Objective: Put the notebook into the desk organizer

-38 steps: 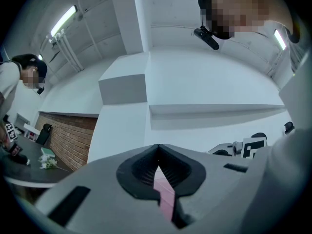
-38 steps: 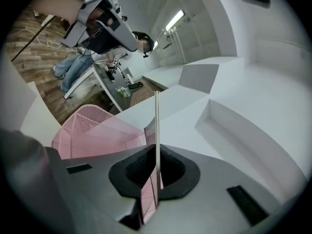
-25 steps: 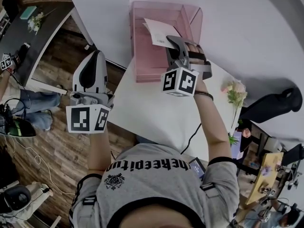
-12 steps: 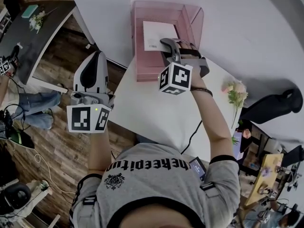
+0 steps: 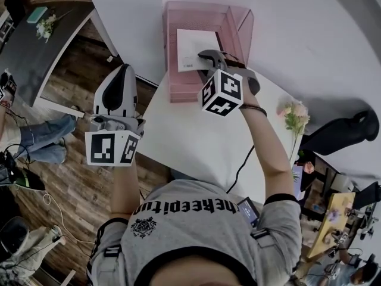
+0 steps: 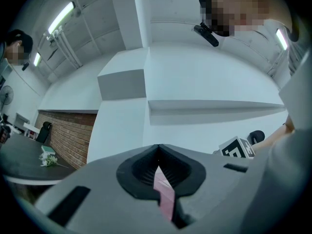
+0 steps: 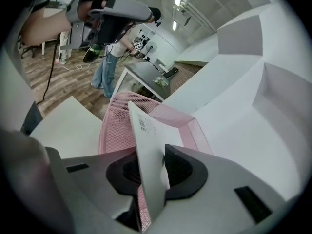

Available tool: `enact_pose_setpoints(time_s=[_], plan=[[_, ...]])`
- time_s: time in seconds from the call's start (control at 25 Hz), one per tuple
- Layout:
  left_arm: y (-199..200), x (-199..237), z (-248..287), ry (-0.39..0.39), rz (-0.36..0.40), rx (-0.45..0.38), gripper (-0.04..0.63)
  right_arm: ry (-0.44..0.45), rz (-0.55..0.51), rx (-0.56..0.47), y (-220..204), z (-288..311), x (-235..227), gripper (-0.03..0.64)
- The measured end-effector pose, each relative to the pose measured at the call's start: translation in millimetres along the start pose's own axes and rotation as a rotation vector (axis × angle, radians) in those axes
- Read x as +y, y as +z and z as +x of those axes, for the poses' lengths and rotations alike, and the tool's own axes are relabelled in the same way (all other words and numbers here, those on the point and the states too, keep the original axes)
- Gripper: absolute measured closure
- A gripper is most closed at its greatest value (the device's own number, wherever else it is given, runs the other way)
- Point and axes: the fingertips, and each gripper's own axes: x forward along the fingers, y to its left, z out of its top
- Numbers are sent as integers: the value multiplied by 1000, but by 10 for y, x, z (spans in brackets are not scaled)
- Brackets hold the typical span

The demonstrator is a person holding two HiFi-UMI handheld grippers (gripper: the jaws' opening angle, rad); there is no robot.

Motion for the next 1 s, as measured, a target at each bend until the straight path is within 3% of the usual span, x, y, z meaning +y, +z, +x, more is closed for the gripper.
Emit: enact_pose_setpoints(time_s=[0.56,1.0], plan=[[-50,3,-17,-5,1,14,592,263,160,-60,72,-34,234,460],[-42,-3,6,-7,7,17,592,410,274,-107,86,-110,310,408]])
